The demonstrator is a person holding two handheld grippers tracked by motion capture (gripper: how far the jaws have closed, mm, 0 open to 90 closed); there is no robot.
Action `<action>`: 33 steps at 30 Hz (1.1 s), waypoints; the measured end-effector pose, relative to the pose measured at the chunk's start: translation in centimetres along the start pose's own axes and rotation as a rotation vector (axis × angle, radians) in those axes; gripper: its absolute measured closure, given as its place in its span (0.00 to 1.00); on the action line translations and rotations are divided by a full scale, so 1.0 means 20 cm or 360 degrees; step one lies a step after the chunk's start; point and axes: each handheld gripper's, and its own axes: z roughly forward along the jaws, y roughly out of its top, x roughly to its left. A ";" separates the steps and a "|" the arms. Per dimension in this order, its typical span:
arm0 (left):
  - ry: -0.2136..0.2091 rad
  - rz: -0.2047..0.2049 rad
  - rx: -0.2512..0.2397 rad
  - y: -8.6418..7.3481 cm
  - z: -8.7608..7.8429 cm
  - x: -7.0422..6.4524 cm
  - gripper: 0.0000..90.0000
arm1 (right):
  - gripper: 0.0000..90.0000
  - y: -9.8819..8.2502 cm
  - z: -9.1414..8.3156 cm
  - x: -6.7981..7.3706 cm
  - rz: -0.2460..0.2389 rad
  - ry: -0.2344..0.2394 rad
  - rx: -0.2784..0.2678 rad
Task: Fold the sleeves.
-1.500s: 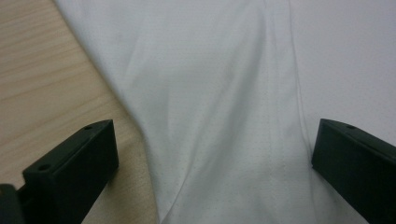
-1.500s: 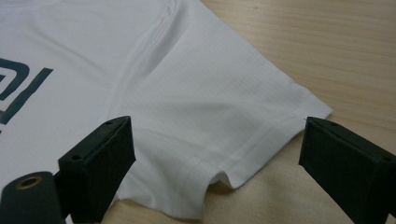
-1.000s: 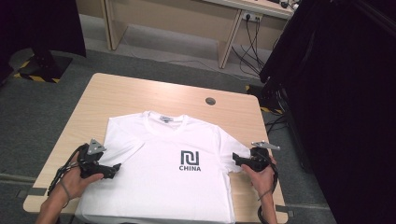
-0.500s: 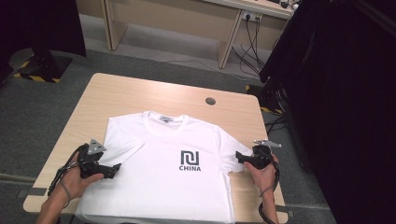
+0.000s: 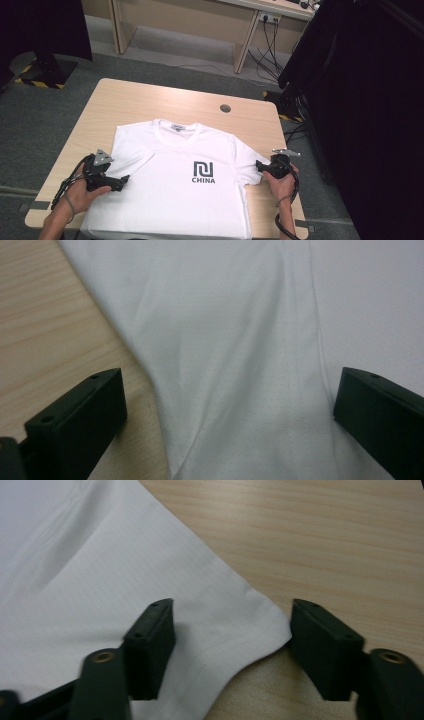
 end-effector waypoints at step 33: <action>0.0000 0.0000 -0.0001 0.00 0.00 0.00 0.00 | 0.93 0.23 -0.06 0.57 -0.0515 0.0286 -0.0204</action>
